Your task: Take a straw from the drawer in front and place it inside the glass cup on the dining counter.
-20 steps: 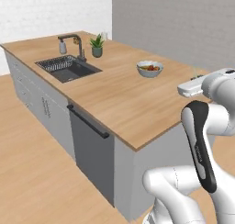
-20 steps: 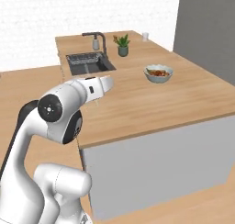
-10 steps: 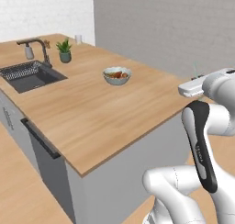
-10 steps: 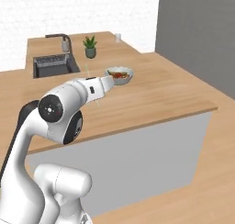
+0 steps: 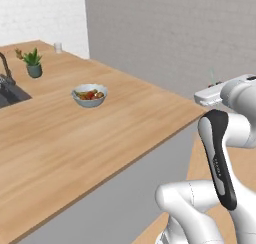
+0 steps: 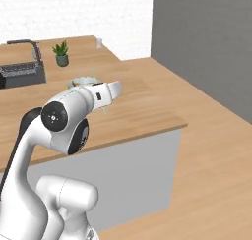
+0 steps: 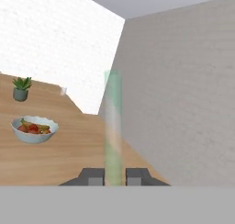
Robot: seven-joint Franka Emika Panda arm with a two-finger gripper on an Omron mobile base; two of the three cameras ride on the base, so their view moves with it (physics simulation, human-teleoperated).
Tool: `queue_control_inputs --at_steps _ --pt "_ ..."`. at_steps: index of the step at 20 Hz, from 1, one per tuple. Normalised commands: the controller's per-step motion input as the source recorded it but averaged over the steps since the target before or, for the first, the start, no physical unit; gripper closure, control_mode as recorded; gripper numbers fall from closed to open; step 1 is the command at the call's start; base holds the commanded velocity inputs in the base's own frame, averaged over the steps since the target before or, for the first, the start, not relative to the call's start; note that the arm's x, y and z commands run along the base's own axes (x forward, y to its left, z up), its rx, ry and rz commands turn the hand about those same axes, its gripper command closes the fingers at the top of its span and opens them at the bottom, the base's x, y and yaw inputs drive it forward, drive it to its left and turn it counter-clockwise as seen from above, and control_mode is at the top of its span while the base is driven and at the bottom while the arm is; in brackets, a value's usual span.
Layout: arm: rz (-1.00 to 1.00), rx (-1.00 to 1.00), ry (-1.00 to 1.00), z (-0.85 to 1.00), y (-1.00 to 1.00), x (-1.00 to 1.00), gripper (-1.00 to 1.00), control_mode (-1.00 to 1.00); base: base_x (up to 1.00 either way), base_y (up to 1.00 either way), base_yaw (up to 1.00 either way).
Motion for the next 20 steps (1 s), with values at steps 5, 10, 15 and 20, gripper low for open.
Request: queue_control_inputs --at_steps 5,10,15,20 --pt "0.0 0.0 0.0 0.0 0.0 0.0 1.0 1.0 0.47 -0.89 -0.01" --pt "0.0 0.0 0.0 0.0 0.0 0.0 1.0 1.0 0.55 -0.86 0.0" --pt "0.0 0.0 0.0 0.0 0.0 0.0 1.0 1.0 0.59 -0.81 0.0" --pt "0.0 0.0 0.0 0.0 0.0 0.0 1.0 1.0 0.63 -0.77 0.03"
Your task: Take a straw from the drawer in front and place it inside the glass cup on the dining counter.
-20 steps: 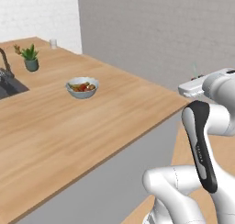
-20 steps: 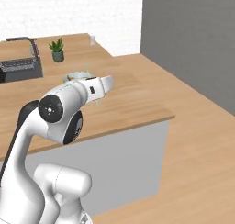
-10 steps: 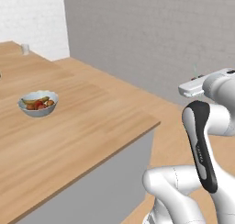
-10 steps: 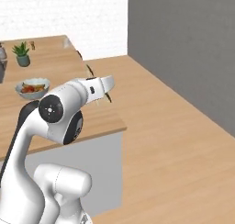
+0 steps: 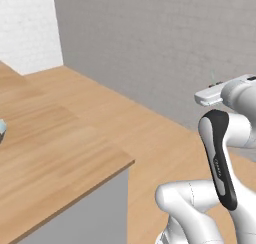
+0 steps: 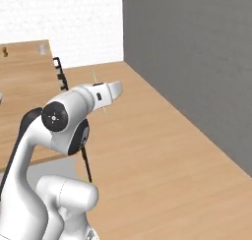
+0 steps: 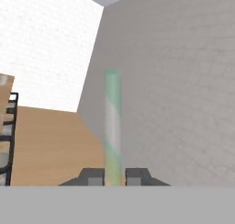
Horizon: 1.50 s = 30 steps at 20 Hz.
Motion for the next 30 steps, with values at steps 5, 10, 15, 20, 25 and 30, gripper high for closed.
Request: queue_control_inputs --at_steps 5,10,15,20,25,30 --pt "0.0 0.0 0.0 0.0 0.0 0.0 1.0 1.0 0.72 -0.69 0.13" --pt "0.0 0.0 0.0 0.0 0.0 0.0 1.0 1.0 0.84 -0.57 0.28" --pt "0.0 0.0 0.0 0.0 0.0 0.0 1.0 1.0 0.91 -0.51 0.38" --pt "0.0 0.0 0.0 0.0 0.0 0.0 1.0 1.0 0.88 -0.47 0.43" --pt "0.0 0.0 0.0 0.0 0.0 0.0 1.0 1.0 0.88 -0.45 0.44" --pt "0.0 0.0 0.0 0.0 0.0 0.0 1.0 1.0 0.89 -0.44 0.45"
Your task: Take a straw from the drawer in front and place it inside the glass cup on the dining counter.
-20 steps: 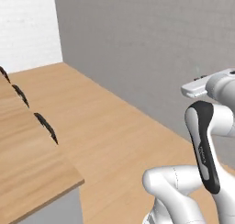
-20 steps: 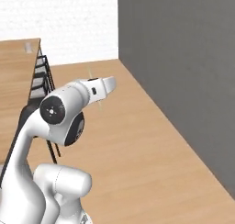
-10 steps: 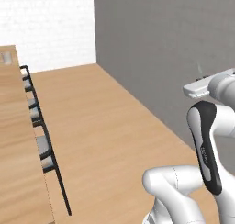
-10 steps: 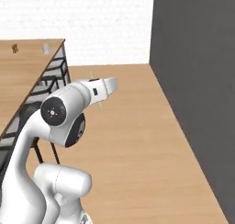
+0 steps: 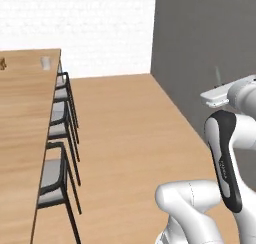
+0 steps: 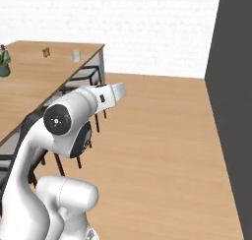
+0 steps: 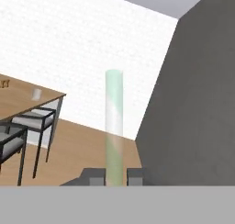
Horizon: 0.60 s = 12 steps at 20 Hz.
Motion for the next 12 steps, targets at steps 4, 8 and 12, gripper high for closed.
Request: queue_control_inputs --at_steps 4,8,12 --pt "0.0 0.0 0.0 0.0 0.0 0.0 1.0 1.0 0.89 -0.44 0.45" --pt "0.0 0.0 0.0 0.0 0.0 0.0 1.0 1.0 0.93 -0.43 0.45" --pt "0.0 0.0 0.0 0.0 0.0 0.0 1.0 1.0 0.95 -0.4 0.45"
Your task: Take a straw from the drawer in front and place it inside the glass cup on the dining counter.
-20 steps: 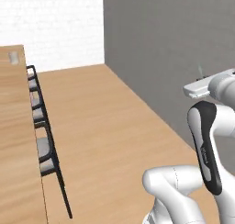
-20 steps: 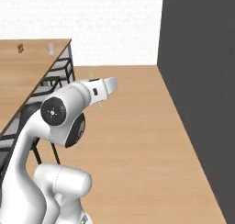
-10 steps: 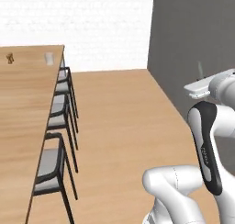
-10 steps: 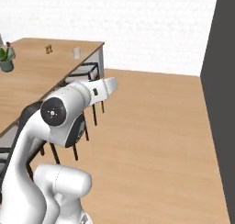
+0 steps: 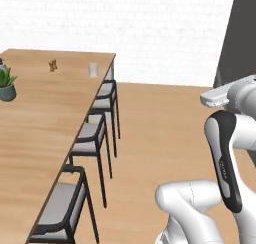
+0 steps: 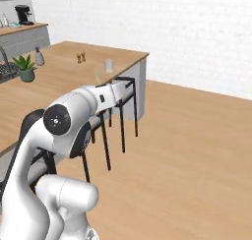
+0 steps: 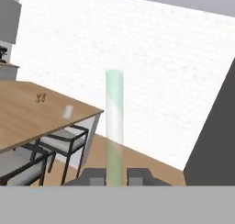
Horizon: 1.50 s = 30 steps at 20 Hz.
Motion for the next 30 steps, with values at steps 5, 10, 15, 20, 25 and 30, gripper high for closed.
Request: queue_control_inputs --at_steps 5,10,15,20,25,30 --pt "0.0 0.0 0.0 0.0 0.0 0.0 1.0 1.0 0.94 -0.42 0.46" --pt "0.0 0.0 0.0 0.0 0.0 0.0 1.0 1.0 0.86 -0.53 0.42" --pt "0.0 0.0 0.0 0.0 0.0 0.0 1.0 1.0 0.84 -0.53 0.43" --pt "0.0 0.0 0.0 0.0 0.0 0.0 1.0 1.0 0.84 -0.51 0.44" --pt "0.0 0.0 0.0 0.0 0.0 0.0 1.0 1.0 0.78 -0.55 0.44" --pt "0.0 0.0 0.0 0.0 0.0 0.0 1.0 1.0 0.83 -0.54 0.44"
